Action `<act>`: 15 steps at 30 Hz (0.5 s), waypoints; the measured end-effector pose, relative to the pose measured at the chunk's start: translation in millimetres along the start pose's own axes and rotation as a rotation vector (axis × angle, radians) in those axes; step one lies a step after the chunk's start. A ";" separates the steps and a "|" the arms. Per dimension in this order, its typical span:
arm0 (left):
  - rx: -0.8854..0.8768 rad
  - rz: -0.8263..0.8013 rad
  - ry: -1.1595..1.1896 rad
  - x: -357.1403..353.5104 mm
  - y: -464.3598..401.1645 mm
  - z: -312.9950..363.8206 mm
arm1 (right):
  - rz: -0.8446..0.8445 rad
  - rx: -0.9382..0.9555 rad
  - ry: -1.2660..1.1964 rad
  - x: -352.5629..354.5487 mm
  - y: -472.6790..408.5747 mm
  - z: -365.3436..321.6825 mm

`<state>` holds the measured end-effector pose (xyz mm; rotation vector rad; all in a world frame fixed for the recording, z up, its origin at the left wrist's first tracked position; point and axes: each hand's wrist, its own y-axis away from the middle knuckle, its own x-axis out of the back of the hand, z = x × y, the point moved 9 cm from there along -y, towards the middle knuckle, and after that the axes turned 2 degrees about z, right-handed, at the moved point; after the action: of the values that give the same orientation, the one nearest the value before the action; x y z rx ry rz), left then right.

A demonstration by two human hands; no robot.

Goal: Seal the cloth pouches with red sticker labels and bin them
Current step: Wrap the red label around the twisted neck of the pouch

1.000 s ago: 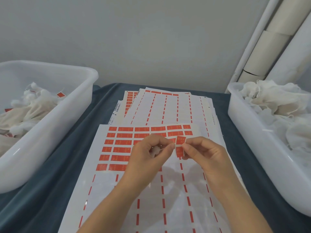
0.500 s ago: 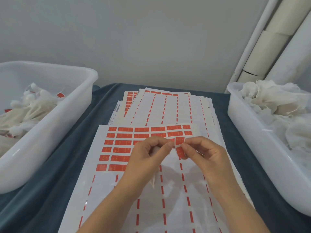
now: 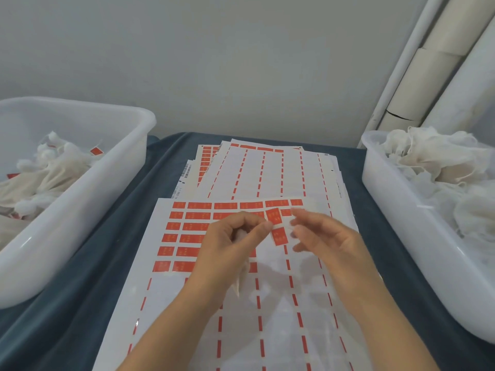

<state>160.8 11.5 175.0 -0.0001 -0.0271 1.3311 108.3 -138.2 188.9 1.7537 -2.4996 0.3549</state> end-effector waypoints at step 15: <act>-0.023 -0.115 -0.096 -10.3 1.7 1.1 | 0.008 0.045 0.049 0.8 2.4 -2.9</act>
<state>156.6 1.9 175.8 0.0452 -0.1226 1.2144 105.6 -137.5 191.5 1.7291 -2.4849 0.4529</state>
